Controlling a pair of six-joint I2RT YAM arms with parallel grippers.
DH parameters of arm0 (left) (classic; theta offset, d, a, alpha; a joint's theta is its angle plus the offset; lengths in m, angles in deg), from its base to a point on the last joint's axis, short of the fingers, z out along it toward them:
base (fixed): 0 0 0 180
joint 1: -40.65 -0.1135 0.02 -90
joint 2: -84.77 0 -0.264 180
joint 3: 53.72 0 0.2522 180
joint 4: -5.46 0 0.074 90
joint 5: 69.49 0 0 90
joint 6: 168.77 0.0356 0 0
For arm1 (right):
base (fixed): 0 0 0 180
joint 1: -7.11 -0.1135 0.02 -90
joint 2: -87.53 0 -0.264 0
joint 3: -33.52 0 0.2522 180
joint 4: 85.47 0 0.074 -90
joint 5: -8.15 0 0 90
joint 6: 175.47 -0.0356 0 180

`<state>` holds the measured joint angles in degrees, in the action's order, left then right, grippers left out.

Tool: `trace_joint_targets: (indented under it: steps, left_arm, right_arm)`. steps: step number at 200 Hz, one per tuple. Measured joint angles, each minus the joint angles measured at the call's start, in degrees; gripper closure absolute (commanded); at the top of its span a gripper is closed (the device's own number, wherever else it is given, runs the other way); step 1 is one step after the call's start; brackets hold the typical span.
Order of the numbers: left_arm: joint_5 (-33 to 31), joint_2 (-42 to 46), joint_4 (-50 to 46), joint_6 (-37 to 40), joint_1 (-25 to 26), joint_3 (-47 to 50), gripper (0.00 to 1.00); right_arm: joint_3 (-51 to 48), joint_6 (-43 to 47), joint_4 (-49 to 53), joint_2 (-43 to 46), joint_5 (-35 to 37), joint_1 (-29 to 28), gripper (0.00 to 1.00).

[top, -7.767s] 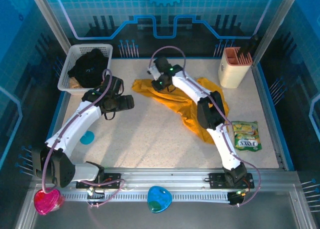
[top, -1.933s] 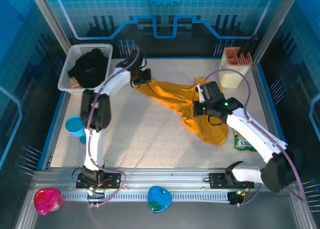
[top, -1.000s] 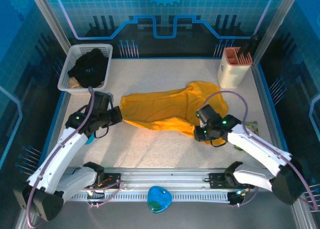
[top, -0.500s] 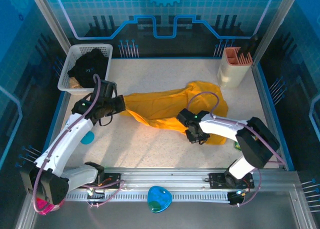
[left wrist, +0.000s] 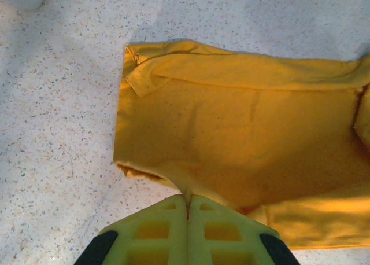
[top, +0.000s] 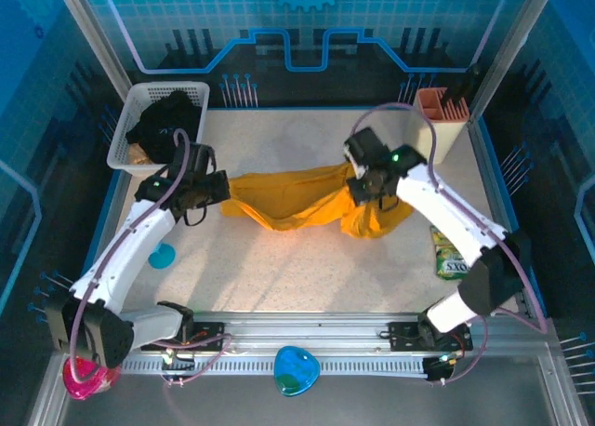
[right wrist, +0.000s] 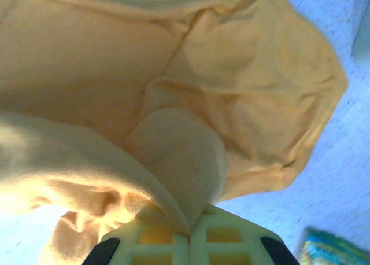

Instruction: Fold and stack the t-shirts

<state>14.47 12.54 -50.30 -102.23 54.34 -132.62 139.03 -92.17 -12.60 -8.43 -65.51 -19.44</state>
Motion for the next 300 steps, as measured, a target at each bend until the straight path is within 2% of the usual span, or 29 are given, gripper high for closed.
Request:
trace_joint_targets:
  steps: [18, 37, 52, 61, 73, 83, 94, 108, 133, 155, 182, 248, 264, 300]
  left_arm:
    - [-0.9, -3.15, 0.46, 0.68, -0.26, -0.7, 1.0]
    - [-2.19, -5.99, 0.74, 1.16, -0.59, -1.95, 1.0]
    - [-3.41, -7.37, 1.2, 1.14, -0.76, -2.93, 1.0]
    - [-4.02, -7.69, 1.53, 1.09, -0.79, -3.39, 1.0]
    - [-4.9, -7.76, 1.79, 1.01, -0.81, -3.85, 1.0]
    - [-5.55, -7.76, 1.99, 0.96, -0.79, -4.17, 1.0]
    - [-6.25, -7.76, 2.16, 0.94, -0.81, -4.22, 1.0]
    - [-6.95, -7.78, 2.19, 0.94, -0.81, -4.22, 1.0]
    - [-7.48, -7.76, 2.25, 0.9, -0.81, -4.22, 1.0]
    - [-7.48, -7.76, 2.29, 0.46, -0.81, -4.2, 1.0]
    - [-7.48, -7.72, 2.47, -0.48, -0.81, -4.17, 1.0]
    - [-7.48, -6.29, 2.47, -0.59, -0.81, -4.02, 1.0]
    - [-7.48, -6.14, 2.47, -0.59, -0.81, -4.02, 1.0]
    - [-7.45, -6.03, 2.47, -0.59, -0.81, -3.67, 1.0]
  right_arm:
    - [8.44, 4.92, 0.39, -11.3, 0.13, 2.69, 1.0]
    - [16.61, 8.0, 0.94, -24.06, 2.49, 4.24, 0.91]
    - [22.75, 8.11, 1.55, -33.0, 5.79, 5.33, 0.78]
    - [24.39, 8.13, 1.95, -35.87, 7.17, 5.86, 0.65]
    - [24.02, 6.95, 2.64, -36.57, 7.69, 6.36, 0.48]
    - [21.75, 6.49, 2.34, -34.82, 7.63, 6.49, 0.37]
    - [16.57, 4.68, 0.85, -30.51, 7.08, 6.21, 0.31]
    - [8.17, 2.71, -0.24, -22.67, 6.1, 5.2, 0.28]
    - [-4.09, -1.77, -2.34, -8.79, 4.28, 2.38, 0.28]
    - [-10.62, -6.05, -5.97, -3.28, 1.22, 1.44, 0.29]
    - [-13.99, -11.06, -10.23, -4.5, -1.92, 1.57, 0.36]
    - [-12.44, -20.15, -17.07, -9.64, -4.59, 1.57, 0.52]
    - [-12.44, -21.27, -17.25, -9.7, -4.42, 1.57, 0.59]
    - [-13.0, -22.01, -17.62, -9.7, -4.09, 1.6, 0.88]
